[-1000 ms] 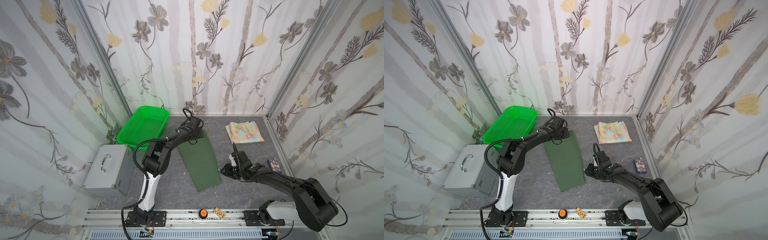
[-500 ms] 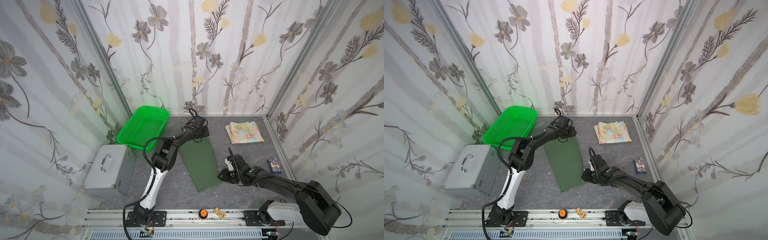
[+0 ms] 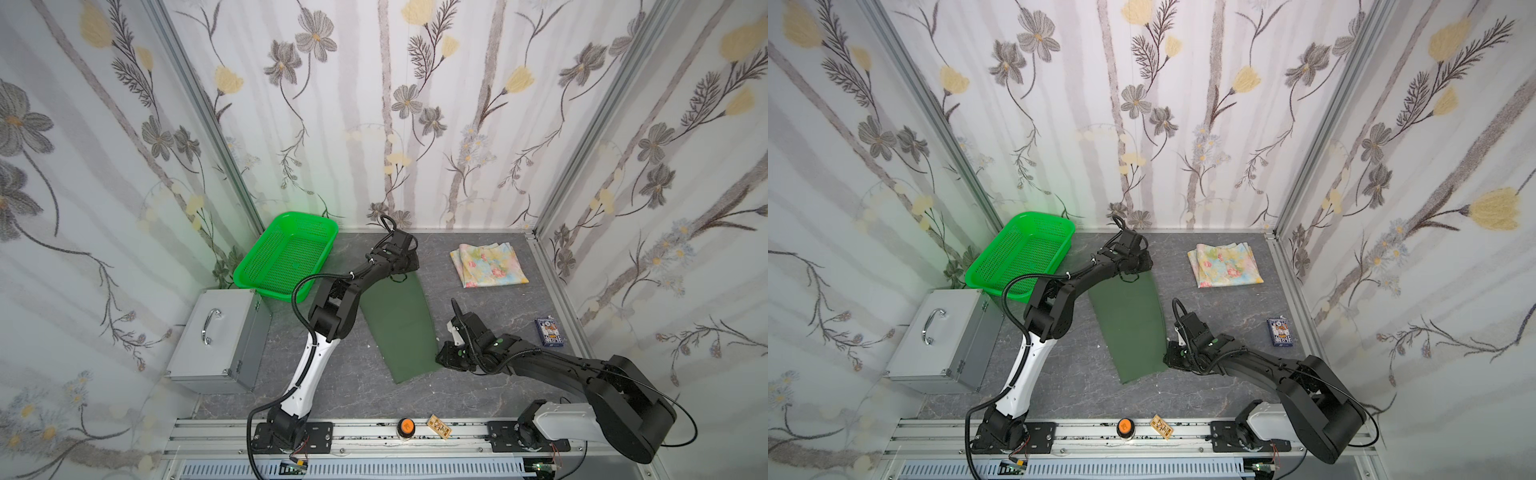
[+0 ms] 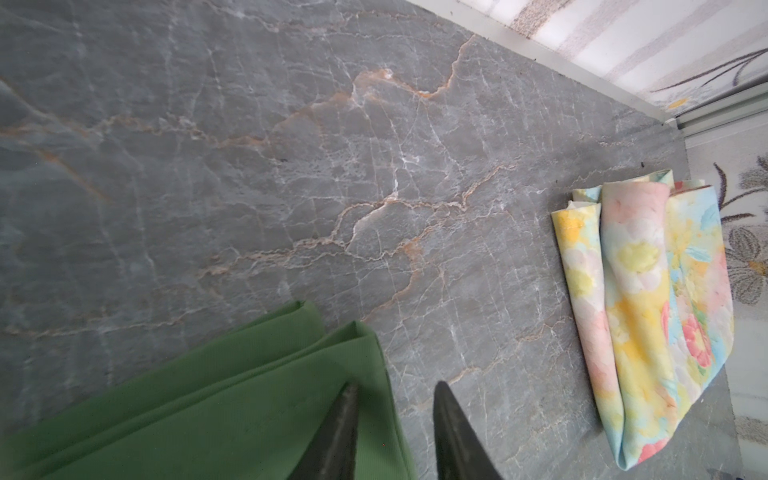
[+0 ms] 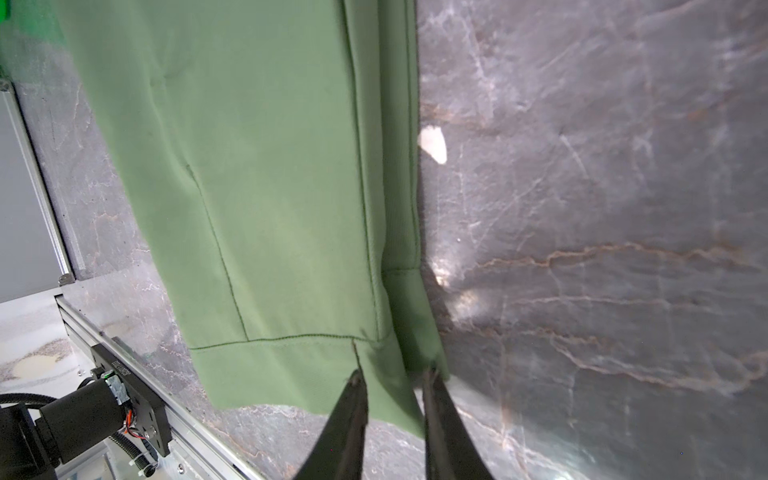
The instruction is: Fold and stack the skirts
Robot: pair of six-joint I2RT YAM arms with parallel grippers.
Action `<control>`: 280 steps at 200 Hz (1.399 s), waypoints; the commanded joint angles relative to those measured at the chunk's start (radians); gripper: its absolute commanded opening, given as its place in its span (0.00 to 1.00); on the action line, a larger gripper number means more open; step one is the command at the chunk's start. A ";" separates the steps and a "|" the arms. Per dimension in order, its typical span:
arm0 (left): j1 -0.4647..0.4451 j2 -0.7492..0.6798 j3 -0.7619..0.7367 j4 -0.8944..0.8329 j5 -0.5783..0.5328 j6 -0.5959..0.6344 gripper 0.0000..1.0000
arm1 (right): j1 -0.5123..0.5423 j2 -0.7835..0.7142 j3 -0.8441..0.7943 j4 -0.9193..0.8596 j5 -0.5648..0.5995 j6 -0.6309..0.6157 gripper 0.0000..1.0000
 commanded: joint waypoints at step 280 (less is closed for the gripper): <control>0.069 -0.092 -0.079 0.012 -0.128 0.003 0.00 | -0.002 0.084 0.272 -0.160 0.168 -0.080 0.00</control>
